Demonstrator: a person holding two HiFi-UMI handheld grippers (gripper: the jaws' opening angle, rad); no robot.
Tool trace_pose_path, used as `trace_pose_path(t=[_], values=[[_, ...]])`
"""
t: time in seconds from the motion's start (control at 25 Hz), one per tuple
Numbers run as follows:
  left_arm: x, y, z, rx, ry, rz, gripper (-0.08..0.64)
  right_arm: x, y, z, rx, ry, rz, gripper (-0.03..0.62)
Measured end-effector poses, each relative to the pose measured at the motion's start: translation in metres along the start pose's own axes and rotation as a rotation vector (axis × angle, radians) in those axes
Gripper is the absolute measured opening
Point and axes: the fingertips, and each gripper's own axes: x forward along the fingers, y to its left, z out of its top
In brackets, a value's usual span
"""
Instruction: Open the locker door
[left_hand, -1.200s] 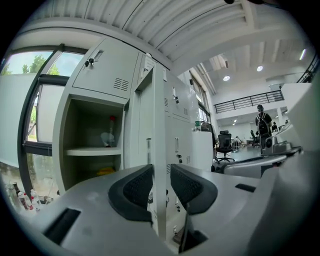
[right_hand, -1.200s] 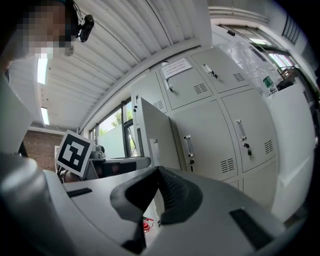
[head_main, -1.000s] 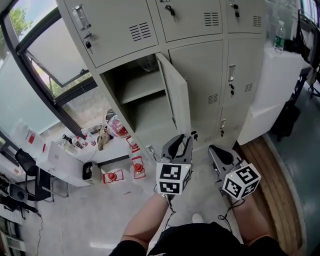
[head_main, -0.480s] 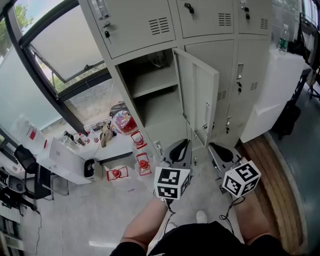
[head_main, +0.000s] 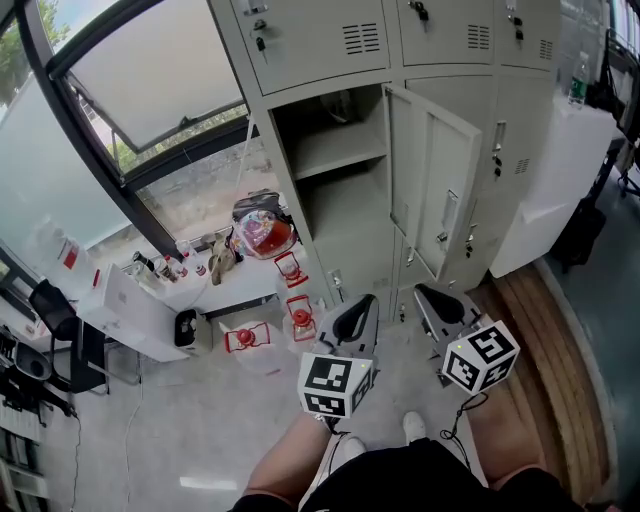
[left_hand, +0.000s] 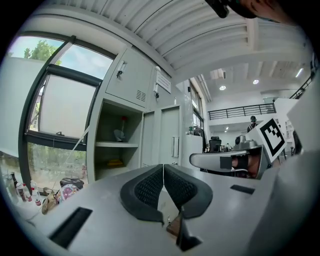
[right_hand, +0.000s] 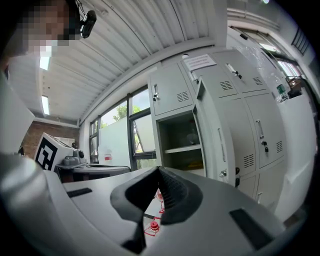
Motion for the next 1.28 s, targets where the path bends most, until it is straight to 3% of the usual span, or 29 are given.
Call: trace_pose_path(t=[0.52,1.28], values=[[-0.057,0.038,-0.026,-0.014,0.030,0.000,0.020,0.025,0.057,-0.025,-0.028,0.027,-0.009,0.054],[-0.090,0.051,-0.034,-0.029,0.018,-0.049,0.020,0.028,0.099,-0.043,-0.035,0.053,-0.024,0.054]])
